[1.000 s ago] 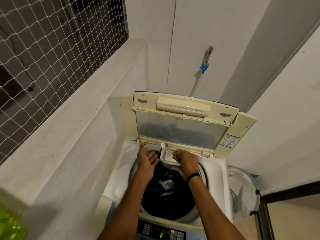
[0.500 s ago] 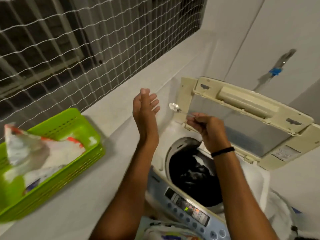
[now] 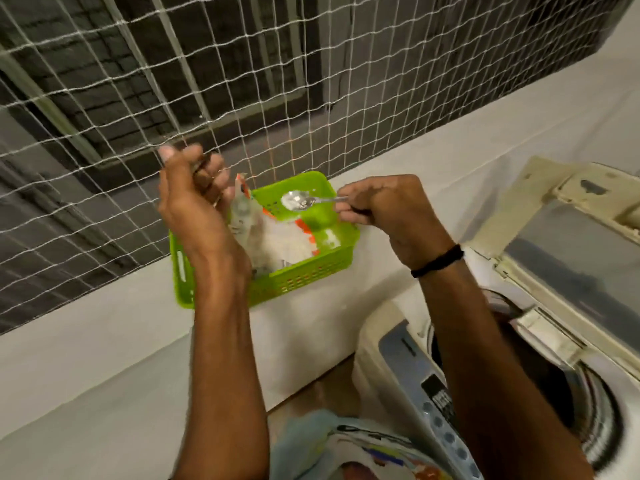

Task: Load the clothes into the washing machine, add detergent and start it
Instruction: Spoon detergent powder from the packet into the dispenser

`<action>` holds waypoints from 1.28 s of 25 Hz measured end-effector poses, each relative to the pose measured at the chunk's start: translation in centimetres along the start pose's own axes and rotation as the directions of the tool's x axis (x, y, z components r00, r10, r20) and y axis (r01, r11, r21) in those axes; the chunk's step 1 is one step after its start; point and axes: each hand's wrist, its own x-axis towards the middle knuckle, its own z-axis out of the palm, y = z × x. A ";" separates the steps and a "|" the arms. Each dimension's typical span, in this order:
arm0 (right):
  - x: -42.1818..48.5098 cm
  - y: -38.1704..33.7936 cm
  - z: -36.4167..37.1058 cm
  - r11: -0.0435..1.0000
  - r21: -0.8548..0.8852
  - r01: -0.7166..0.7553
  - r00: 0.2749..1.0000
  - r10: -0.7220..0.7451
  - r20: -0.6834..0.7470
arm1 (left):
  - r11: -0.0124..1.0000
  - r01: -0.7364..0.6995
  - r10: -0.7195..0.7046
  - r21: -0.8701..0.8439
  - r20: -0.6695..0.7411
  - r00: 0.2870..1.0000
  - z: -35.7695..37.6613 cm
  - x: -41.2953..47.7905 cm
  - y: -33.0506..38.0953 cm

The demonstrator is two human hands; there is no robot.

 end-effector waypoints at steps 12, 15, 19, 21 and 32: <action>5.2 5.4 6.9 0.536 -0.824 0.186 0.982 -0.080 0.170 | 0.789 0.358 -0.489 0.500 0.158 0.858 -3.3 0.4 0.5; 5.7 4.6 7.3 0.509 -0.855 0.100 0.967 0.152 0.203 | 0.784 0.376 -0.513 0.495 0.174 0.841 -3.7 1.0 0.4; 5.1 4.3 7.3 0.545 -0.837 -0.053 0.922 0.349 0.170 | 0.759 0.389 -0.559 0.522 0.217 0.800 -3.7 1.2 0.2; 4.6 4.5 7.0 0.651 -0.751 -0.109 0.910 0.369 0.188 | 0.750 0.372 -0.563 0.547 0.233 0.793 -3.6 1.3 0.2; 3.0 1.7 4.9 0.894 -0.424 -0.144 0.988 0.154 -0.011 | 0.776 0.288 -0.449 0.561 0.171 0.877 -3.9 2.1 -0.5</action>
